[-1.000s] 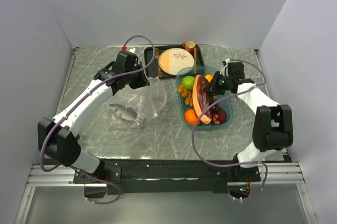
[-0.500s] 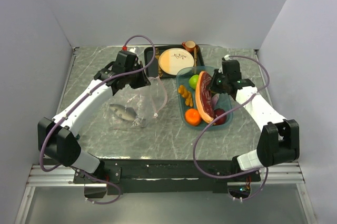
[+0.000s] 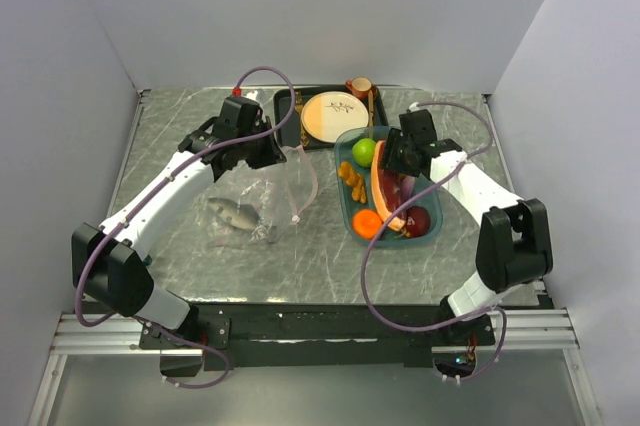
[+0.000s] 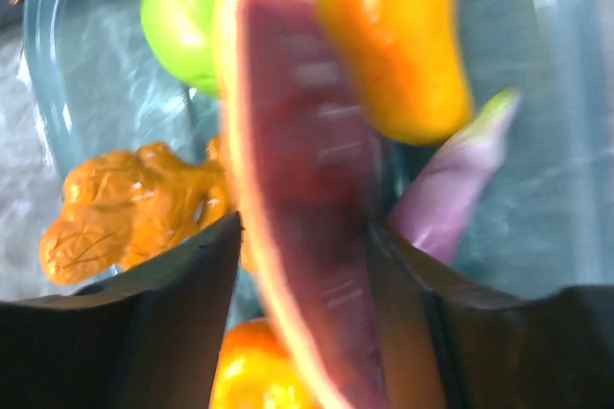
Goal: Place the food in the zip-top bag and seal the zipper
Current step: Pick up the fake food from the bin.
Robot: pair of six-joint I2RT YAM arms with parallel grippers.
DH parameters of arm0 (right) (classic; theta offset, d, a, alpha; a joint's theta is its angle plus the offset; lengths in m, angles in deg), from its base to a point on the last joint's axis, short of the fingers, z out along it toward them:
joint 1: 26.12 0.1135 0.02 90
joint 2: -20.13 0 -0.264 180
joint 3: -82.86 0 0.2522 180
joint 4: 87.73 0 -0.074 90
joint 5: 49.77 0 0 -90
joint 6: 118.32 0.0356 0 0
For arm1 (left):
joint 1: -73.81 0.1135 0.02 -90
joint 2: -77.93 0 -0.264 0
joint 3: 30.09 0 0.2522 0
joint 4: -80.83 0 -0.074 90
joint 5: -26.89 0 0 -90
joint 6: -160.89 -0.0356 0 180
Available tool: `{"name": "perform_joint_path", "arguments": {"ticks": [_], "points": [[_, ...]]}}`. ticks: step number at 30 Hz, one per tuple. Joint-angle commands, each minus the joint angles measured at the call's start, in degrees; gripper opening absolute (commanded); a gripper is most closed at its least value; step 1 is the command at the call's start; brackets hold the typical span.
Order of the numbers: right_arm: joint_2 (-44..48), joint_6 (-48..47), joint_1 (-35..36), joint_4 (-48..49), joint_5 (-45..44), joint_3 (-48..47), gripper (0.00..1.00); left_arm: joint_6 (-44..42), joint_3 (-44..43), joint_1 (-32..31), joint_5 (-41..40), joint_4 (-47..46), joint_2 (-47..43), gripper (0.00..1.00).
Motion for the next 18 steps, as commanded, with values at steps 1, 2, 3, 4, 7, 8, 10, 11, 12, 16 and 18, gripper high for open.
{"name": "perform_joint_path", "arguments": {"ticks": [1,2,3,4,7,8,10,11,12,16,18], "points": [[0.45,-1.93,0.38,4.68,9.61,0.74,0.67,-0.86,-1.19,-0.29,1.22,-0.91,-0.07,0.01],[1.85,-1.66,0.21,5.3,10.66,1.63,0.69,-0.77,-1.11,-0.29,1.14,-1.0,-0.07,0.01],[2.64,-1.49,0.2,5.66,10.58,2.42,0.75,-0.69,-1.11,-0.29,1.22,-1.08,-0.07,0.01],[3.35,-1.49,0.12,5.75,10.41,3.47,0.79,-0.69,-1.11,-0.29,1.22,-1.17,-0.07,0.01],[6.42,-0.78,-0.32,5.14,9.53,5.75,0.84,-0.69,-1.02,-0.29,1.49,-1.35,0.19,0.01],[7.91,-0.43,-0.76,4.87,9.27,6.46,0.85,-0.77,-1.19,-0.29,1.49,-1.26,0.28,0.01],[9.15,-0.17,-1.46,4.34,9.61,8.21,0.85,-0.86,-1.37,-0.29,1.49,-1.17,0.55,0.01],[10.11,-0.25,-2.34,4.08,9.7,8.66,0.85,-0.86,-1.37,-0.29,1.49,-1.17,0.72,0.01],[10.56,-0.25,-2.52,3.73,9.27,9.1,0.85,-0.95,-1.54,-0.29,1.83,-1.26,0.81,0.01],[12.49,-0.08,-4.62,2.85,9.79,12.43,0.83,-1.04,-1.72,-0.29,2.19,-1.35,1.07,0.01],[13.11,0.27,-6.9,3.37,13.12,14.11,0.81,-1.21,-1.81,-0.29,1.93,-1.09,0.99,0.01]]}}
